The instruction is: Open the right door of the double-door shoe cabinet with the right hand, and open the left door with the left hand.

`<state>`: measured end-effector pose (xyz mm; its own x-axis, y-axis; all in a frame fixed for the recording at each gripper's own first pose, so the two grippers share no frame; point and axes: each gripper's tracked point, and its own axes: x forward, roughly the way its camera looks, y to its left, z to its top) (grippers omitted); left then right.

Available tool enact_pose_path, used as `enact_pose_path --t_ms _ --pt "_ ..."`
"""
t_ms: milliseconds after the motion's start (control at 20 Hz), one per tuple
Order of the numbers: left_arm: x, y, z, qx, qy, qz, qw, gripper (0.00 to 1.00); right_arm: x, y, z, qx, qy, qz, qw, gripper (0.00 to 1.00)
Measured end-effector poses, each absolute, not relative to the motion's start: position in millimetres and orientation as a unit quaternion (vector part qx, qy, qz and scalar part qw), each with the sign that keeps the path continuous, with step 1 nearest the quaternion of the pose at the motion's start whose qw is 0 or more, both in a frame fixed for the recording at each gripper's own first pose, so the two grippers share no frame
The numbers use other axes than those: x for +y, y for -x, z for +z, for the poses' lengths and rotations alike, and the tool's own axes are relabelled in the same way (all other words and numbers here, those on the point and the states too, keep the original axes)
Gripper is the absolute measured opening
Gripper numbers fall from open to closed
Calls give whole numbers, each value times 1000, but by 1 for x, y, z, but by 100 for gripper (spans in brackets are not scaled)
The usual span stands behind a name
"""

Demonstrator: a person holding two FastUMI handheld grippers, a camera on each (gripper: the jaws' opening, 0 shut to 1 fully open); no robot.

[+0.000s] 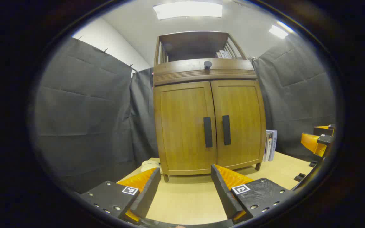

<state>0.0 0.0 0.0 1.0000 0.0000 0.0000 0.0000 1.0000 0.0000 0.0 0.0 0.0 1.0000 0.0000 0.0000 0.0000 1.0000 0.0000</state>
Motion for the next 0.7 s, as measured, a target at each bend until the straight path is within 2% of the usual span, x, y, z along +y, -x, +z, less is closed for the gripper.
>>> enact_pose_path --t_ms 700 --pt "-2 9 10 -22 -7 -9 1000 96 0 1 1 -3 -5 -7 1000 95"
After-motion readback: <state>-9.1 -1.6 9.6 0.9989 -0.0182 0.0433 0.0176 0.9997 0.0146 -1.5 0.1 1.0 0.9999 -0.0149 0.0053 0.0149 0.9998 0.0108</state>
